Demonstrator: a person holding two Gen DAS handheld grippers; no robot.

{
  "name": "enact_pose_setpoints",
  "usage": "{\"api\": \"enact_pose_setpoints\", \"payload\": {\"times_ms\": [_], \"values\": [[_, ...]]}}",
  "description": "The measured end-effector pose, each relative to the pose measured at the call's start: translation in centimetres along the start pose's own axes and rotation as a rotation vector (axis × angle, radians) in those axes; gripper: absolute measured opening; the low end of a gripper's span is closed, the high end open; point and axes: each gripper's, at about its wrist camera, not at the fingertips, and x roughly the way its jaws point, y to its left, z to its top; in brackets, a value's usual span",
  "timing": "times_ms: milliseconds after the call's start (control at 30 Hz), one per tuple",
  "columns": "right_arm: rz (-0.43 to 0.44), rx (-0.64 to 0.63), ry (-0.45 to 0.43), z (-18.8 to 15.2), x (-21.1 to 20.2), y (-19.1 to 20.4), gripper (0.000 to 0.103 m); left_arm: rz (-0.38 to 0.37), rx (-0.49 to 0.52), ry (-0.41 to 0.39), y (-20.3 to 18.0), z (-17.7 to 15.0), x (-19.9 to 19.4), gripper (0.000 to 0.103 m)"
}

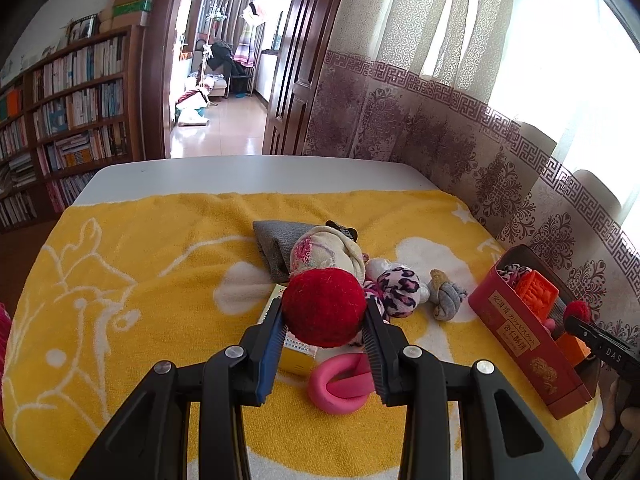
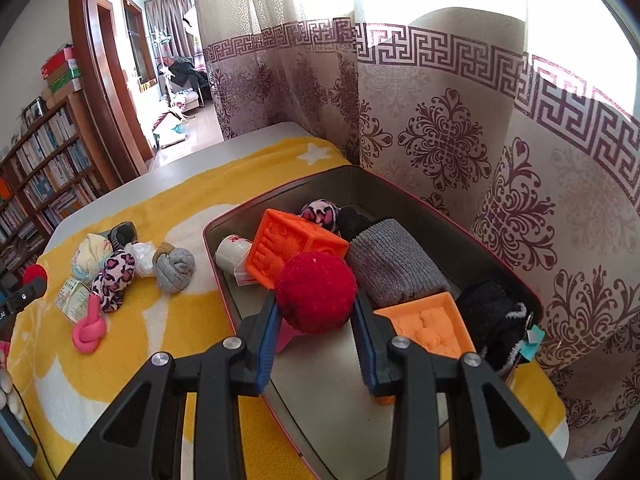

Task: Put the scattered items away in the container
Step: 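Carry both red pompom balls over the red tin and open the right gripper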

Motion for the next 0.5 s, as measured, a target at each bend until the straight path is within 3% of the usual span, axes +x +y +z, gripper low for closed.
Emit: {"api": "enact_pose_setpoints", "payload": {"times_ms": [133, 367, 500], "values": [[0.019, -0.026, 0.025, -0.3, -0.1, 0.6, 0.045, -0.018, 0.018, -0.001, -1.3, 0.4, -0.1, 0.039], [0.042, -0.017, -0.056, -0.4, -3.1, 0.4, 0.067, -0.071, 0.077, -0.015, -4.9, 0.9, -0.8, 0.039], [0.067, 0.012, -0.073, -0.6, -3.8, -0.2, 0.068, -0.103, 0.11, -0.012, -7.2, 0.9, -0.7, 0.039]]}}
